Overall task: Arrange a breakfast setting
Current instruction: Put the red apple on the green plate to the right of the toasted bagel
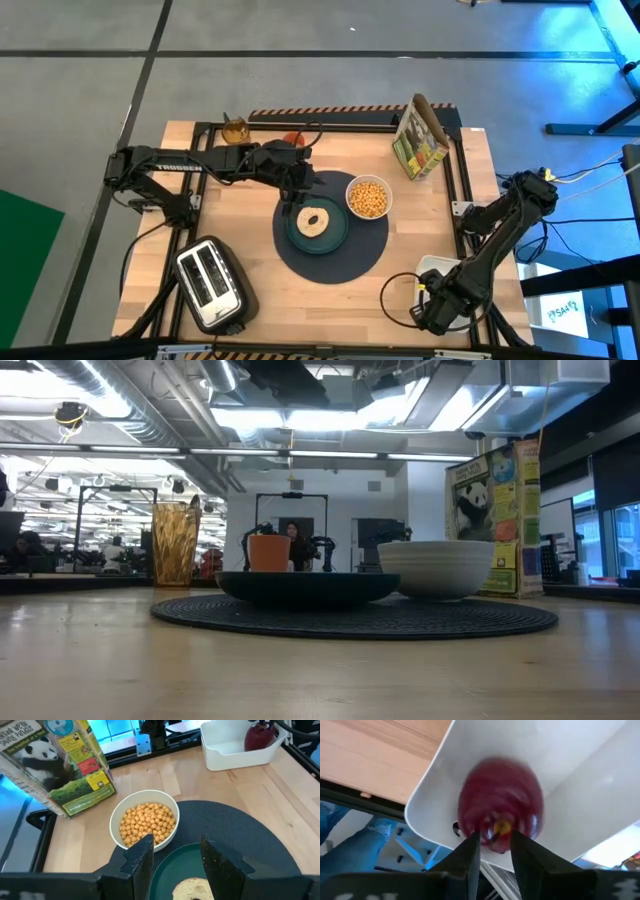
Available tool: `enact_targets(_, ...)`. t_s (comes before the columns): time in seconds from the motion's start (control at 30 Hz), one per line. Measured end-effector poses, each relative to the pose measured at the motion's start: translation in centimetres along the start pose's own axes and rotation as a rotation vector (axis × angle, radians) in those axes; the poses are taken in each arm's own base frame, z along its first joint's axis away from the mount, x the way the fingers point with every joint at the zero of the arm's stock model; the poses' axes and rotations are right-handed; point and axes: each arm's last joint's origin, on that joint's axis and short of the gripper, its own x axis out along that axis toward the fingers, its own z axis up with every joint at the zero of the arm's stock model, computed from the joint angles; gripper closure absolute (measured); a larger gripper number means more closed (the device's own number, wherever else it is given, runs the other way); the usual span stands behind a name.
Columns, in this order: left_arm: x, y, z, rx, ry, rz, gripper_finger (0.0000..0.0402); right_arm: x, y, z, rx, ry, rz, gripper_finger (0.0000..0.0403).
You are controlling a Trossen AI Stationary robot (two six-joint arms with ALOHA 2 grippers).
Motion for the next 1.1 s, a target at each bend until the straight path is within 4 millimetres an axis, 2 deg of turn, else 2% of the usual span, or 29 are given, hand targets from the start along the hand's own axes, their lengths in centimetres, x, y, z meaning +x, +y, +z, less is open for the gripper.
enact_targets(0.2, 0.0, 0.0, -0.1, 0.0, 0.009, -0.002, 0.0245, 0.0, -0.1, 0.0, 0.011, -0.001, -0.006, 0.0313)
enact_targets(0.47, 0.0, 0.0, -0.1, 0.007, 0.009, -0.002, 0.0245, 0.0, 0.0, 0.1, 0.0, -0.032, 0.009, 0.0391)
enact_targets(0.63, 0.0, 0.0, -0.1, 0.007, 0.008, -0.002, 0.0245, -0.6, -0.1, 0.0, -0.005, -0.058, -0.01, 0.0399)
enact_targets(0.73, 0.0, -0.1, 0.0, 0.011, -0.007, -0.052, 0.0245, -2.4, -0.2, -0.7, -0.028, -0.052, -0.003, 0.0401)
enact_targets(0.87, 0.0, -1.2, 0.4, 0.055, -0.08, -0.226, 0.0245, -6.4, -0.3, -1.4, -0.016, -0.065, 0.044, 0.0402)
enact_targets(0.97, 0.0, -1.8, 1.0, 0.068, -0.117, -0.221, 0.0245, -8.6, -0.4, -1.4, -0.015, -0.114, 0.053, 0.0403)
enact_targets(1.03, 0.0, -1.7, 1.3, 0.075, -0.142, -0.179, 0.0245, -9.3, -0.4, -1.2, -0.013, -0.137, 0.067, 0.0402)
enact_targets(1.1, 0.0, -1.6, 1.5, 0.073, -0.159, -0.155, 0.0245, -8.9, -0.5, -1.0, -0.012, -0.166, 0.065, 0.0398)
